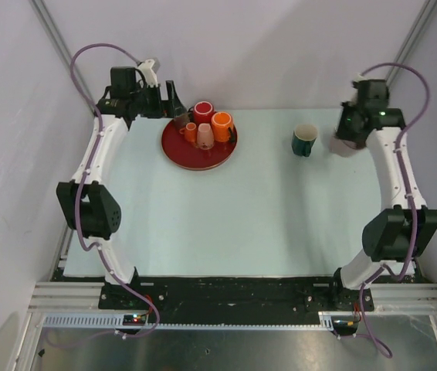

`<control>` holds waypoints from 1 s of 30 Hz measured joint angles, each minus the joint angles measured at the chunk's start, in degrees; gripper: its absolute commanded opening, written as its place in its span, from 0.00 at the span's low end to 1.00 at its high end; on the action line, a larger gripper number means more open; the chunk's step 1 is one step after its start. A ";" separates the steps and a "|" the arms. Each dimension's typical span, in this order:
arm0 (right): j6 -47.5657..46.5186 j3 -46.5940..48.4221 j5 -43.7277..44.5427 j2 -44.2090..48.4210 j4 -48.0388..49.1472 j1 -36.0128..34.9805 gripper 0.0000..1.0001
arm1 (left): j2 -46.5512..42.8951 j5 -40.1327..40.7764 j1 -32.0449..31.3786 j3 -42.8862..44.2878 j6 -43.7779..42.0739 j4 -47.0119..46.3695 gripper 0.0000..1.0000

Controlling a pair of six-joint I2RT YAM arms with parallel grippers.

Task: Turn the mug right side up

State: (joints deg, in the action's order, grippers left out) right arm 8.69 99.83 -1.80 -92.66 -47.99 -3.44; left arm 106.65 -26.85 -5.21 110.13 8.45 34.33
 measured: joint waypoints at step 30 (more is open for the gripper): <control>-1.07 15.50 0.46 -34.71 -6.03 22.45 0.59 | 1.42 14.78 -3.37 -7.39 -14.40 1.81 1.00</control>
State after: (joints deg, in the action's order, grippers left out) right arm 7.62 115.33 -1.34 -127.37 -54.02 19.00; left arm 108.07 -12.08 -8.58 102.74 -5.96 36.14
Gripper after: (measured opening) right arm 0.475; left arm 0.996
